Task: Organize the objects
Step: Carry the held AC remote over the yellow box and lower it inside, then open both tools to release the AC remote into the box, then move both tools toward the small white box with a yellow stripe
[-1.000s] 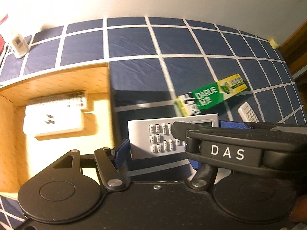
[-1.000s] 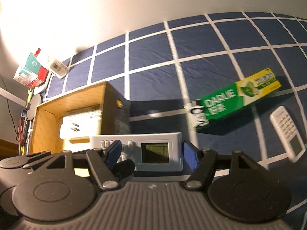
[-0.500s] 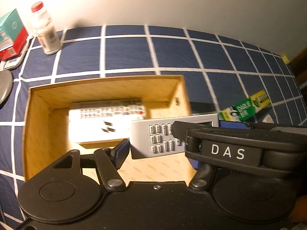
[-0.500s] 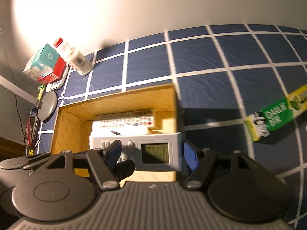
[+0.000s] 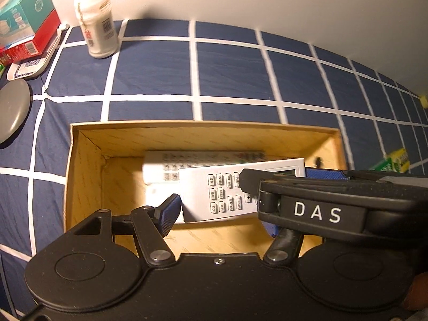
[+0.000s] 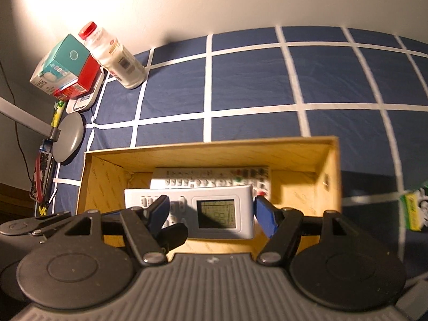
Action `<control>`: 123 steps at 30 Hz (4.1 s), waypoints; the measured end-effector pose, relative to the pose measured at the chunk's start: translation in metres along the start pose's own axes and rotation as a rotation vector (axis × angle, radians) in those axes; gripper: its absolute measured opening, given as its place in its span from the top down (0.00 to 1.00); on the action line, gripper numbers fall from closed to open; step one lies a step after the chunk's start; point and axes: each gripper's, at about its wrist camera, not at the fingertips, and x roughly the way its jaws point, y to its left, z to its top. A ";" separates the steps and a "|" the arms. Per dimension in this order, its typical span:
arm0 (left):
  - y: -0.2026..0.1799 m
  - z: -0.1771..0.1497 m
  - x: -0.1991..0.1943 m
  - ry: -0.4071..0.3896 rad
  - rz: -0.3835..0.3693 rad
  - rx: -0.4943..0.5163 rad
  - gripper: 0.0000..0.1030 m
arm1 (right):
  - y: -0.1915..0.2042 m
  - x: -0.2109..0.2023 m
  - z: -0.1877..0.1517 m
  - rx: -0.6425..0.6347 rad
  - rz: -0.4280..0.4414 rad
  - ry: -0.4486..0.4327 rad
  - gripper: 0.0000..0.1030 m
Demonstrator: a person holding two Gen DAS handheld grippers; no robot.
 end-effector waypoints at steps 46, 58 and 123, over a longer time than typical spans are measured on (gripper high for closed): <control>0.030 0.017 0.043 0.070 -0.008 -0.067 0.17 | -0.013 0.063 0.021 0.040 -0.020 0.082 0.27; 0.012 -0.015 -0.020 -0.021 0.027 -0.075 0.06 | -0.006 -0.007 -0.007 -0.022 -0.050 -0.018 0.15; -0.248 -0.203 0.014 0.009 0.059 -0.177 0.00 | -0.278 -0.147 -0.160 -0.053 -0.102 0.024 0.00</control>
